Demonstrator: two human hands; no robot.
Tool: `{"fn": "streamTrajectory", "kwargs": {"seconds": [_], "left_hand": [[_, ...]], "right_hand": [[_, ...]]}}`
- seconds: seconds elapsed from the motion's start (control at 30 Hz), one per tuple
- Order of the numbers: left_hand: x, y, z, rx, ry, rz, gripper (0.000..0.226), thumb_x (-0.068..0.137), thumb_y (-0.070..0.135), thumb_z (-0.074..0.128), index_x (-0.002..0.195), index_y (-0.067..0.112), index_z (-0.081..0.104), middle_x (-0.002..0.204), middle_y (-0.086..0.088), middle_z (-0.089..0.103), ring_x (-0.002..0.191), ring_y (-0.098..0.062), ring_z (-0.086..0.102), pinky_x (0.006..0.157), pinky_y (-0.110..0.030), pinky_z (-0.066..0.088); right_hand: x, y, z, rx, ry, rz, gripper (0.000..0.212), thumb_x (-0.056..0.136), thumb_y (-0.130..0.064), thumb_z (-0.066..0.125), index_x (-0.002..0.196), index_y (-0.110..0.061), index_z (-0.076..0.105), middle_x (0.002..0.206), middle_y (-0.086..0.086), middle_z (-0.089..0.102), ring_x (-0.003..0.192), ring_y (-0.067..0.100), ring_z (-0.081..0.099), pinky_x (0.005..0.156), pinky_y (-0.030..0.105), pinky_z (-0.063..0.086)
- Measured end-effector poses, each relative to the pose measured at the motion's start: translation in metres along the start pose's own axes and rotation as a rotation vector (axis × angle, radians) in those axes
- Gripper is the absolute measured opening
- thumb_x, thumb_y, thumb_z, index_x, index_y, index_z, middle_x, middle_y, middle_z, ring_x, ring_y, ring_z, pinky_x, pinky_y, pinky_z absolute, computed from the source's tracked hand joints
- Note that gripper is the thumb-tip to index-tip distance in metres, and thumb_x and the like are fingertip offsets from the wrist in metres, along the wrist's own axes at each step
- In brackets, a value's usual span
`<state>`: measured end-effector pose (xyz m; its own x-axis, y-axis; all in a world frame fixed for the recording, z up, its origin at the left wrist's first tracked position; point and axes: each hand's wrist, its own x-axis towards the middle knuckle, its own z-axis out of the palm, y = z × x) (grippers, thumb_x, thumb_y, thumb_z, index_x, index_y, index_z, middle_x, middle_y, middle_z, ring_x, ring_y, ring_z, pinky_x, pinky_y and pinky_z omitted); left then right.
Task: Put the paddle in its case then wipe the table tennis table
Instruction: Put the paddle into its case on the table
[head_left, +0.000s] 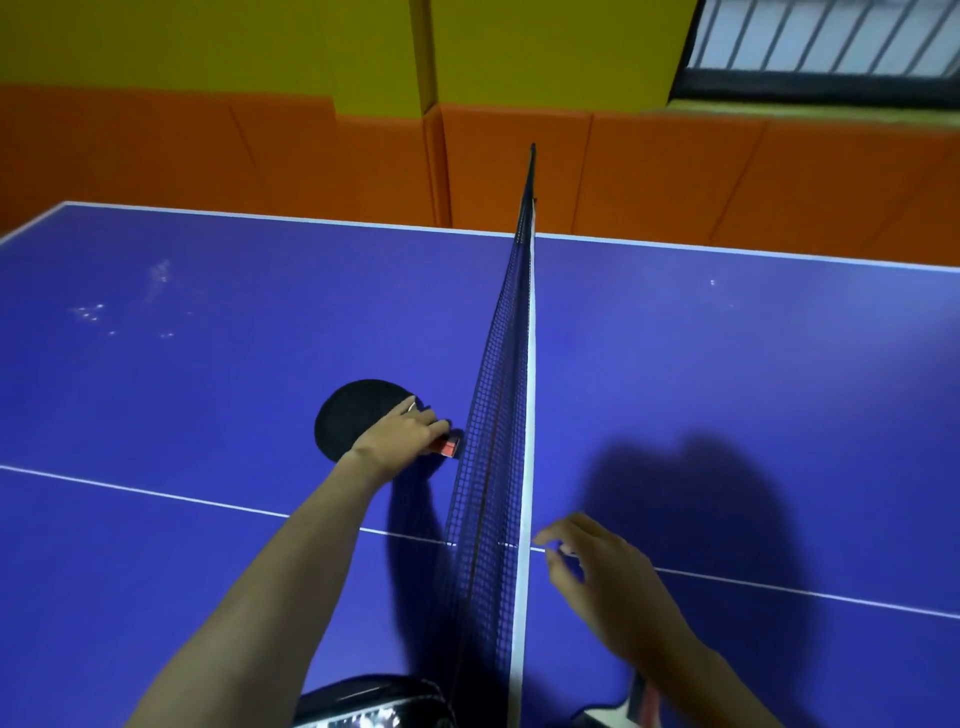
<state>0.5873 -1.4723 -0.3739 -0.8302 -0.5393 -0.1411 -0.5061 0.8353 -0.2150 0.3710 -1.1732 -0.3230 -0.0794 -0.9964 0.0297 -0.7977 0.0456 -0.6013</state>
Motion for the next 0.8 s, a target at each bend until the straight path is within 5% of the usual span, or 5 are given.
{"fn": "streamTrajectory", "kwargs": {"seconds": [0.23, 0.5, 0.57, 0.7, 0.8], "left_hand": [[-0.068, 0.015, -0.062, -0.156, 0.033, -0.166, 0.034, 0.106, 0.022, 0.053, 0.139, 0.019, 0.046, 0.115, -0.005, 0.057, 0.104, -0.027, 0.063, 0.127, -0.046, 0.02], [-0.169, 0.093, -0.182, -0.288, 0.242, -0.218, 0.019, 0.101, 0.028, 0.062, 0.115, 0.019, 0.052, 0.094, 0.0, 0.057, 0.09, -0.027, 0.064, 0.123, -0.045, 0.028], [-0.195, 0.12, -0.219, -0.383, 0.256, -0.259, 0.021, 0.098, 0.03, 0.064, 0.111, 0.02, 0.05, 0.095, 0.001, 0.056, 0.093, -0.029, 0.063, 0.115, -0.046, 0.033], [-0.243, 0.175, -0.276, -0.616, 0.323, -0.305, 0.03, 0.091, 0.034, 0.074, 0.104, 0.018, 0.052, 0.097, 0.001, 0.063, 0.089, -0.032, 0.061, 0.076, -0.039, 0.04], [-0.272, 0.223, -0.306, -0.742, 0.346, -0.312, 0.038, 0.086, 0.036, 0.079, 0.098, 0.017, 0.049, 0.087, 0.004, 0.063, 0.083, -0.032, 0.059, 0.071, -0.042, 0.048]], "right_hand": [[-0.053, -0.028, -0.024, 0.044, 0.089, 0.053, 0.016, 0.096, -0.02, 0.068, 0.105, -0.034, 0.066, 0.099, -0.041, 0.051, 0.078, -0.018, 0.05, 0.06, 0.019, 0.042], [-0.144, -0.091, -0.063, 0.163, 0.121, 0.237, 0.031, 0.094, -0.018, 0.064, 0.094, -0.049, 0.063, 0.093, -0.034, 0.065, 0.086, -0.009, 0.06, 0.078, 0.019, 0.047], [-0.171, -0.106, -0.069, 0.227, 0.114, 0.228, 0.034, 0.094, -0.013, 0.064, 0.092, -0.047, 0.063, 0.094, -0.034, 0.066, 0.085, -0.003, 0.065, 0.082, 0.026, 0.052], [-0.224, -0.134, -0.073, 0.409, 0.08, 0.174, 0.021, 0.097, -0.017, 0.068, 0.103, -0.037, 0.07, 0.09, -0.024, 0.07, 0.09, 0.005, 0.07, 0.091, 0.026, 0.055], [-0.259, -0.153, -0.074, 0.503, 0.057, 0.204, 0.016, 0.097, -0.026, 0.071, 0.109, -0.036, 0.069, 0.095, -0.018, 0.072, 0.097, 0.006, 0.069, 0.094, 0.02, 0.051]]}}
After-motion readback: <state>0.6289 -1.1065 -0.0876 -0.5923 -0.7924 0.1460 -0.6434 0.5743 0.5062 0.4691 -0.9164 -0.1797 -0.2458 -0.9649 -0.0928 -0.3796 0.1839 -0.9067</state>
